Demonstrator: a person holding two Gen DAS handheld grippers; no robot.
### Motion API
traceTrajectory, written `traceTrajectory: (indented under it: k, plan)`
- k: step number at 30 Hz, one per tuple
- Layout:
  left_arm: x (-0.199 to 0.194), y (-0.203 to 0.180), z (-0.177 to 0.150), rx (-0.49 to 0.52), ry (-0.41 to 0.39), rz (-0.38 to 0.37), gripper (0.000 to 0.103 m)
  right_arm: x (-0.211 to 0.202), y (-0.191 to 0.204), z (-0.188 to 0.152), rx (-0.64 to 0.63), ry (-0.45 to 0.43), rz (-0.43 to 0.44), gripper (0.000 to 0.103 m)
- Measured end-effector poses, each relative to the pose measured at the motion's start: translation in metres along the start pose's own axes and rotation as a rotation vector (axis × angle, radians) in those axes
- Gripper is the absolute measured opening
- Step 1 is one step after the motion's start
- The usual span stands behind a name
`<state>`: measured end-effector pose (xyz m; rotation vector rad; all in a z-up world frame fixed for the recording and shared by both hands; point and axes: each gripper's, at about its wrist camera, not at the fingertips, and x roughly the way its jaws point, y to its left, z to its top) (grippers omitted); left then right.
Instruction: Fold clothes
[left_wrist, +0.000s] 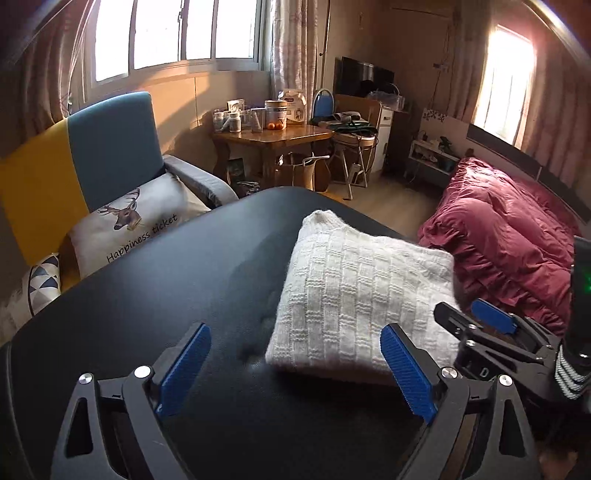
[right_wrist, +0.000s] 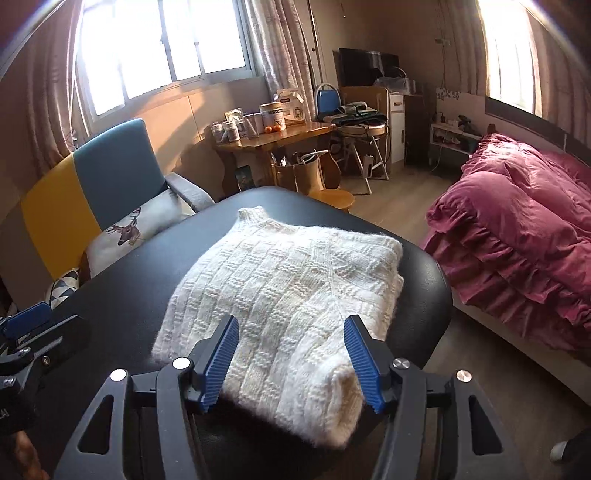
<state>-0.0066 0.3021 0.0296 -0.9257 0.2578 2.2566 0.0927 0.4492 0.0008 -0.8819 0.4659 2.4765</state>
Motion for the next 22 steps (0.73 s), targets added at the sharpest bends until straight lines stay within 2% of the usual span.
traceTrajectory:
  k: [2, 5, 10, 16, 22]
  plan:
    - [-0.012, -0.002, 0.0, -0.018, 0.001, 0.005, 0.094, -0.007, 0.005, -0.001, -0.011, -0.005, 0.029, 0.06]
    - [-0.036, -0.003, -0.001, -0.039, -0.049, 0.029, 0.094, -0.014, 0.012, -0.004, -0.036, -0.012, 0.055, 0.061]
    - [-0.061, 0.0, 0.002, -0.075, -0.108, -0.002, 0.095, -0.02, 0.021, -0.009, -0.074, -0.008, 0.091, 0.061]
    - [-0.066, -0.011, 0.006, -0.024, -0.124, -0.009, 0.095, -0.017, 0.029, -0.017, -0.136, 0.006, 0.086, 0.062]
    - [-0.055, -0.023, 0.0, 0.02, -0.09, 0.063, 0.091, -0.01, 0.018, -0.021, -0.118, 0.027, 0.071, 0.062]
